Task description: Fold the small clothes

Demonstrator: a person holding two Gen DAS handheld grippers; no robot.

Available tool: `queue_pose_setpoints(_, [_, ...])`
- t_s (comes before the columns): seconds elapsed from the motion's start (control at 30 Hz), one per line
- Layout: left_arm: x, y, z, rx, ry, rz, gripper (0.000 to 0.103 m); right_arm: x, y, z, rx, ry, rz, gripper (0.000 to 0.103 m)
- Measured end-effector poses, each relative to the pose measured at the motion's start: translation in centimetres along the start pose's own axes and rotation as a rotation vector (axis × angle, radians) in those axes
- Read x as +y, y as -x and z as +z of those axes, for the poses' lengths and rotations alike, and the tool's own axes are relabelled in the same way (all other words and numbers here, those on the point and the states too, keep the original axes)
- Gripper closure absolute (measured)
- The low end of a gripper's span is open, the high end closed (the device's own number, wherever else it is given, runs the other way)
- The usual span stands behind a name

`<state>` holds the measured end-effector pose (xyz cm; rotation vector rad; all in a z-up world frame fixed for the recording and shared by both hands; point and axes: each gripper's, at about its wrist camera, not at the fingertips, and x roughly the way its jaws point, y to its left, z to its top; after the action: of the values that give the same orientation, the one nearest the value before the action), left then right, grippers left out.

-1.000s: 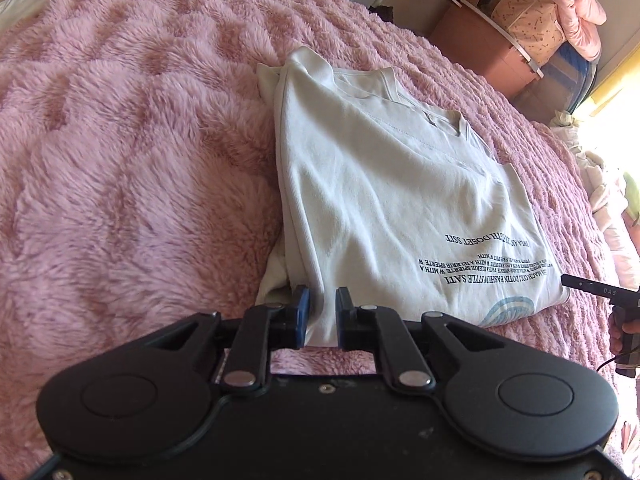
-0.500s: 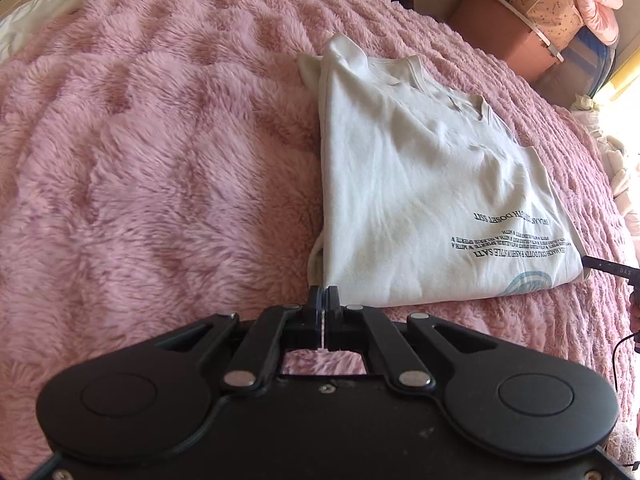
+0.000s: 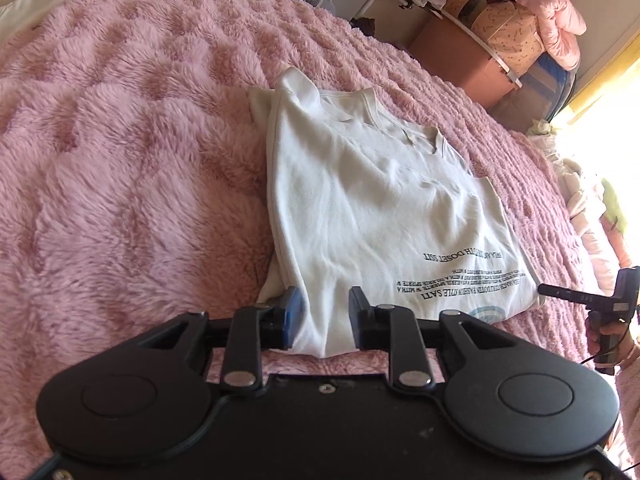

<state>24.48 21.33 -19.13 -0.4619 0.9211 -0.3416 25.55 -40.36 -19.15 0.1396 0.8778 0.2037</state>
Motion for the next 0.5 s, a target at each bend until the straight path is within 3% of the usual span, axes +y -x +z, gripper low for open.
queue_pose_setpoints(0.1, [-0.6, -1.1, 0.0, 0.029, -0.038, 0.052, 0.074, 0.0, -0.6, -0.2, 0.026, 0.001, 0.013, 0.053])
queue_pose_setpoints(0.17, [-0.5, -1.7, 0.1, 0.043, -0.029, 0.041, 0.075, 0.0, -1.0, -0.3, 0.043, -0.001, 0.043, 0.065])
queue_pose_setpoints(0.27, [-0.5, -2.6, 0.2, 0.055, -0.018, 0.069, 0.076, 0.2, -1.3, -0.3, 0.072, -0.002, 0.056, 0.066])
queue_pose_setpoints(0.4, [-0.2, -2.9, 0.2, 0.062, 0.009, 0.015, 0.078, 0.2, -1.2, -0.2, 0.068, -0.01, 0.057, 0.066])
queue_pose_setpoints(0.43, [-0.2, -2.9, 0.2, 0.064, 0.013, 0.001, 0.079, 0.2, -1.1, -0.2, 0.067, -0.007, 0.057, 0.07])
queue_pose_setpoints(0.47, [-0.3, -2.8, 0.2, 0.065, 0.004, 0.002, 0.082, 0.3, -1.1, -0.2, 0.069, -0.002, 0.059, 0.09])
queue_pose_setpoints(0.5, [-0.6, -2.8, 0.2, 0.069, -0.017, 0.024, 0.098, 0.4, -1.2, -0.2, 0.078, 0.001, 0.056, 0.095])
